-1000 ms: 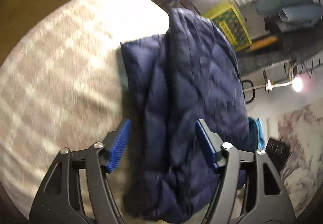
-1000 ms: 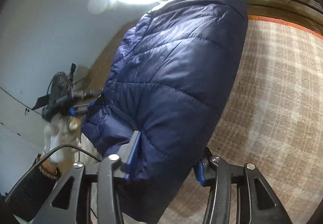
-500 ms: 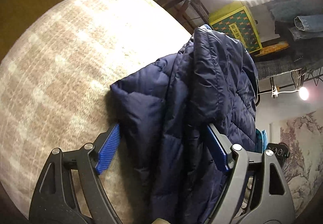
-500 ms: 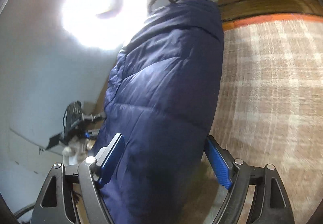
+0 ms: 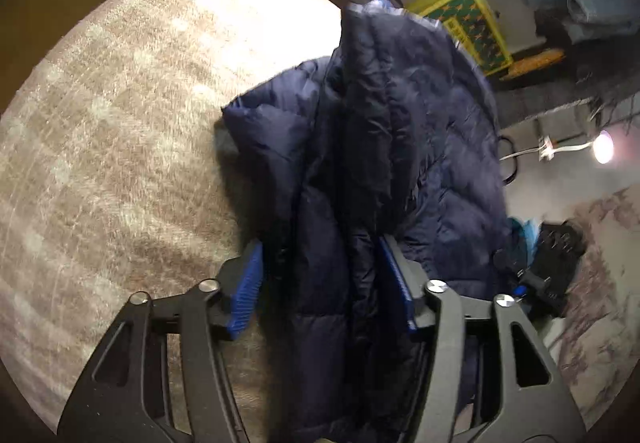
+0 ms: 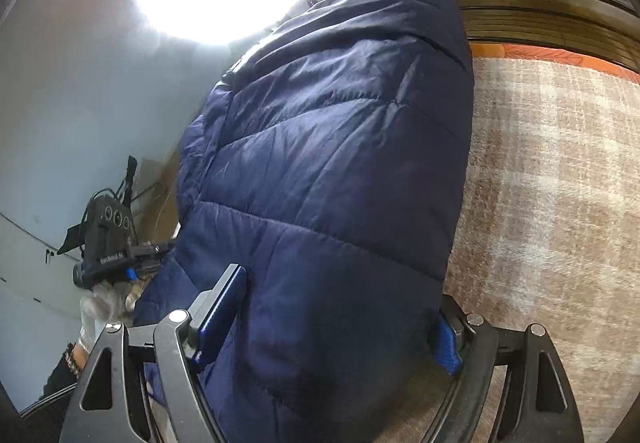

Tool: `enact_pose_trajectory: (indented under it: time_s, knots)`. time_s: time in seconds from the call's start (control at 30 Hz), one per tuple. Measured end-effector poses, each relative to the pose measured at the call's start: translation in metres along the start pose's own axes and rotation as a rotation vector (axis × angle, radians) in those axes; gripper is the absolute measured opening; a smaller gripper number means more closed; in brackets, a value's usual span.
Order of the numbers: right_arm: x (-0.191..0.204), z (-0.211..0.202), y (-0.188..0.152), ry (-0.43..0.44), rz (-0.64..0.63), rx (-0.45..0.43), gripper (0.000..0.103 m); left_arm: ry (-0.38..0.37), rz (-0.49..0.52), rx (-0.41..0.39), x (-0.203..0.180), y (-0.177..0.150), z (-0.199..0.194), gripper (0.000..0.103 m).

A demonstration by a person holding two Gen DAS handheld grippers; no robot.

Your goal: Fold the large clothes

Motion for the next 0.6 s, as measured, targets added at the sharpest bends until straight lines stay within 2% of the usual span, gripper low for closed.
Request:
enact_pose_trajectory:
  time_s: [0.03, 0.07, 0.13, 0.23, 0.3, 0.33, 0.4, 0.43, 0.47, 0.5, 0.53, 0.57, 0.6]
  knots:
    - [-0.001, -0.003, 0.001, 0.009, 0.006, -0.006, 0.084, -0.013, -0.02, -0.011, 0.001, 0.007, -0.002, 0.073]
    - [-0.005, -0.009, 0.0, 0.025, 0.015, -0.016, 0.084, -0.027, -0.039, -0.027, 0.002, 0.013, -0.003, 0.079]
    - [-0.01, -0.017, -0.003, 0.057, 0.043, -0.038, 0.084, -0.052, -0.075, -0.038, 0.005, 0.026, 0.0, 0.08]
    - [-0.026, -0.025, -0.003, 0.086, 0.097, -0.055, 0.085, -0.071, -0.134, -0.002, 0.012, 0.035, 0.015, 0.079]
    - [-0.03, -0.021, -0.002, 0.087, 0.125, -0.058, 0.084, -0.046, -0.098, -0.017, 0.006, 0.039, 0.019, 0.079]
    - [-0.032, -0.019, -0.003, 0.088, 0.138, -0.052, 0.084, -0.017, -0.057, -0.016, 0.0, 0.039, 0.023, 0.077]
    - [-0.03, -0.017, -0.003, 0.098, 0.145, -0.06, 0.081, 0.03, -0.011, -0.01, -0.012, 0.041, 0.031, 0.065]
    - [-0.028, -0.018, -0.002, 0.104, 0.144, -0.057, 0.074, 0.023, -0.012, 0.007, -0.014, 0.04, 0.035, 0.053]
    - [-0.024, -0.013, -0.003, 0.107, 0.146, -0.042, 0.071, 0.024, -0.02, 0.005, -0.016, 0.04, 0.036, 0.046]
    - [-0.019, -0.01, -0.003, 0.091, 0.141, -0.044, 0.069, 0.031, -0.022, -0.007, -0.018, 0.039, 0.036, 0.042]
    - [-0.016, -0.009, -0.003, 0.075, 0.129, -0.05, 0.062, 0.039, -0.016, -0.02, -0.021, 0.038, 0.035, 0.033]
    - [-0.012, -0.007, -0.002, 0.057, 0.114, -0.051, 0.053, 0.055, 0.0, -0.035, -0.026, 0.036, 0.033, 0.029]
    - [-0.007, -0.009, -0.002, 0.03, 0.097, -0.054, 0.049, 0.079, 0.028, -0.053, -0.033, 0.034, 0.03, 0.027]
Point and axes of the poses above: each gripper's, at about its wrist camera, not at the fingertips, and z roughly the way its jaws point, x to its left, y to its top, the point moved 7 cm from there along z, roughly the way its jaws point, and after that the axes turned 2 degrees about -y, right-handed, at the moved point
